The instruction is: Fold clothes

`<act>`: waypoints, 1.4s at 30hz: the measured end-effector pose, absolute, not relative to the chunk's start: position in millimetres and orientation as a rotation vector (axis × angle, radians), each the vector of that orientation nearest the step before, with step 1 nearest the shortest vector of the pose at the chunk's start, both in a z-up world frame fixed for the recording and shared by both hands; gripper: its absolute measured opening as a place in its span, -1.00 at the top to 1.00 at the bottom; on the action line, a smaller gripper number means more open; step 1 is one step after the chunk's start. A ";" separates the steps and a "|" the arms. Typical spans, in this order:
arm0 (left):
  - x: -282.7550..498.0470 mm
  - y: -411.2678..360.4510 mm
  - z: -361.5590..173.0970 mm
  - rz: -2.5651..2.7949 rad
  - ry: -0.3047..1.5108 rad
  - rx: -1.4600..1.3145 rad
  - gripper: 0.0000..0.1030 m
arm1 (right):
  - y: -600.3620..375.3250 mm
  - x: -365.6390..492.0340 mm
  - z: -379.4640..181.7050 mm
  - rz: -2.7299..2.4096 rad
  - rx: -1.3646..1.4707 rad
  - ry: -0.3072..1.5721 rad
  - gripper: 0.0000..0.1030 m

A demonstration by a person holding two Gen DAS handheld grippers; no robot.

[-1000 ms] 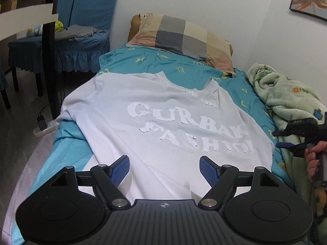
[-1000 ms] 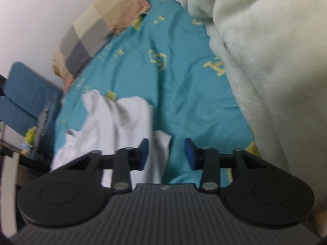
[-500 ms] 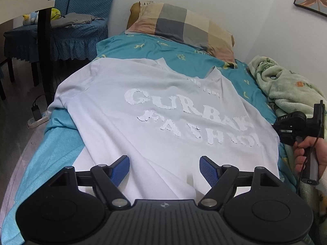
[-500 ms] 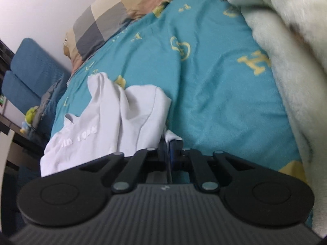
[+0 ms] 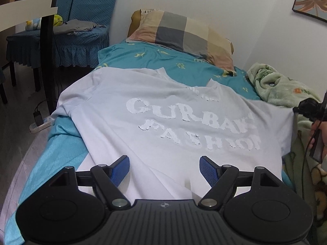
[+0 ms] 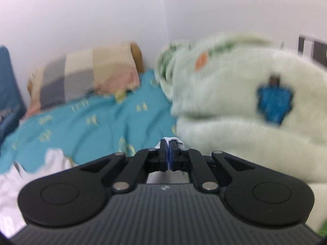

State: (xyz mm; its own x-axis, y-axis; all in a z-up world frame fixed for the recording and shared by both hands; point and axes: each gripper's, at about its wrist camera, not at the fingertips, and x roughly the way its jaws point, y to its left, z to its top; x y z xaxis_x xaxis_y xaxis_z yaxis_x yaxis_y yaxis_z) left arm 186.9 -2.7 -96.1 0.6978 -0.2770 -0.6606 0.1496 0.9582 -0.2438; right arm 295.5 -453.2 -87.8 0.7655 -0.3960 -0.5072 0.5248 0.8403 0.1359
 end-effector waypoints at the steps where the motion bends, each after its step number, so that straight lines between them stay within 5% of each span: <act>1: 188.7 -2.8 -97.5 -0.234 0.768 -0.171 -0.51 | -458.5 299.1 -98.0 -0.509 0.294 0.513 0.91; 9: 191.2 10.4 -101.4 -0.213 0.821 -0.192 -0.50 | -459.3 301.7 -114.0 -0.461 0.321 0.562 0.79; 11: 185.9 12.5 -97.7 -0.231 0.830 -0.206 -0.50 | -453.5 292.3 -106.1 -0.423 0.348 0.563 0.31; 14: 178.1 15.8 -92.3 -0.259 0.844 -0.227 -0.48 | -437.9 270.6 -90.0 -0.369 0.358 0.549 -0.08; 22: 148.4 7.7 -90.2 -0.351 0.900 -0.208 -0.50 | -354.6 195.3 -40.3 -0.072 0.391 0.699 -0.08; 32: 103.5 -17.1 -98.7 -0.481 0.986 -0.117 -0.48 | -208.0 72.2 -79.2 0.291 0.300 1.184 -0.08; 42: 112.9 -3.6 -108.9 -0.528 0.992 -0.199 -0.44 | -148.6 61.6 -101.7 0.439 0.033 1.421 0.05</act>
State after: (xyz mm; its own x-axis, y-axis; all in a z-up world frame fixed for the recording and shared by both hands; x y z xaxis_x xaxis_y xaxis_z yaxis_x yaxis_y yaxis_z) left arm 112.9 -3.6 -108.9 0.4344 -0.5092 -0.7430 0.3319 0.8573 -0.3935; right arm 61.6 -148.6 -101.7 0.0833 0.3137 -0.9459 -0.2746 0.9196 0.2808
